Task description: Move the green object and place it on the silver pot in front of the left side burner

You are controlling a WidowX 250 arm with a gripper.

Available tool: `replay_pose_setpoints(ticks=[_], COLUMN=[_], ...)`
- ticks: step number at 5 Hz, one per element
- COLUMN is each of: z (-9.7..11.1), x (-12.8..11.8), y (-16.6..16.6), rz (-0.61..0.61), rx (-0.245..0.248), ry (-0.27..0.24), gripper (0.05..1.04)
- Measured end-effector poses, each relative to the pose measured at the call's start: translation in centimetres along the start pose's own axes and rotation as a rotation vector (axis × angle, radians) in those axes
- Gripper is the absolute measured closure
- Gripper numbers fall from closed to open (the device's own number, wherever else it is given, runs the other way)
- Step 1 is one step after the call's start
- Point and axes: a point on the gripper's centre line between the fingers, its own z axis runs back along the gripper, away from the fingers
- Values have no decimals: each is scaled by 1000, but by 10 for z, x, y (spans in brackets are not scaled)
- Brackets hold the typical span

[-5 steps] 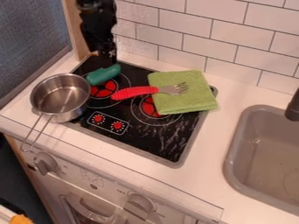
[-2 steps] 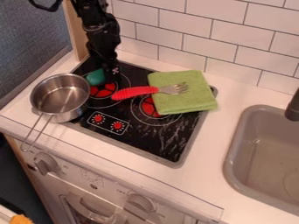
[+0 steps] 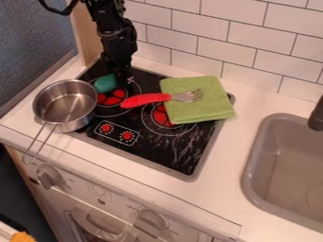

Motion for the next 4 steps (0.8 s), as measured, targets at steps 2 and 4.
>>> replay_pose_setpoints(ticks=[2,4], z=[1,17], x=[-1,15], y=[0,10], rz=[-3,58], rx=[-2,10], ry=[17,-41], gripper=[629,629])
